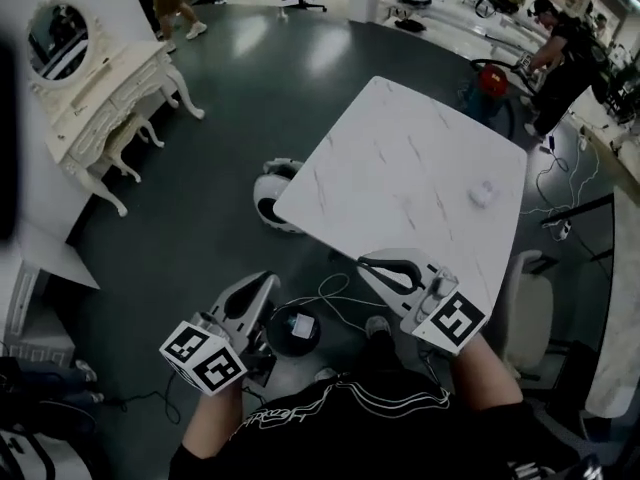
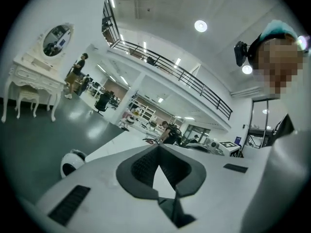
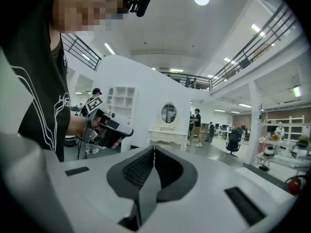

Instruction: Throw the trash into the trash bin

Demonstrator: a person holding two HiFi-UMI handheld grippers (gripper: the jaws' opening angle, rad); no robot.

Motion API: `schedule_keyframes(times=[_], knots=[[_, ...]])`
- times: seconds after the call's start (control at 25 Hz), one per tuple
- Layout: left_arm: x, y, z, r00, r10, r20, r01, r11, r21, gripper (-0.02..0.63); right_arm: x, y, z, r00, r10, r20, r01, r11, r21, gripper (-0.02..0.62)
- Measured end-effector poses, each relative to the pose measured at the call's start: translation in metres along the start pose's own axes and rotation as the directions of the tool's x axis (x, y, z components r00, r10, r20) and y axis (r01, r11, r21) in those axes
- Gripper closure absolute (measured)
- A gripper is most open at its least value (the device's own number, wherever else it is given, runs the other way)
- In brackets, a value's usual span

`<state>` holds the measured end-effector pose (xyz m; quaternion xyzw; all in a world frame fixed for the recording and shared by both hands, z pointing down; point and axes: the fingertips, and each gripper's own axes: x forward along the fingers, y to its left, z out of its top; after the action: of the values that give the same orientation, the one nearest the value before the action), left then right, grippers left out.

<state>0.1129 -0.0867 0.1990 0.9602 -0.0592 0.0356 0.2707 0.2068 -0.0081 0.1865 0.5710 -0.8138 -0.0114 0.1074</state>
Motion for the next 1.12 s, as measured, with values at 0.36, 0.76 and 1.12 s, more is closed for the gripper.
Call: schedule_keyframes(times=[0.36,0.76,1.12], knots=[[0.137,-0.068,-0.01,0.975,-0.18,-0.134,0.189,0.98,0.064,0.601,-0.102,-0.102,-0.024,0.97,-0.244,0.012,0.243,0.97,0.022,0.561],[0.265,-0.11,-0.06,0.914,-0.294,-0.281,0.311,0.95,0.02,0.601,-0.191,-0.19,-0.106,0.899,-0.423,-0.115,0.434,0.896,0.093,0.561],[0.343,-0.134,-0.097,0.875,-0.325,-0.36,0.336,0.941,-0.034,0.601,-0.258,-0.258,-0.178,0.808,-0.503,-0.307,0.559,0.819,0.129,0.56]])
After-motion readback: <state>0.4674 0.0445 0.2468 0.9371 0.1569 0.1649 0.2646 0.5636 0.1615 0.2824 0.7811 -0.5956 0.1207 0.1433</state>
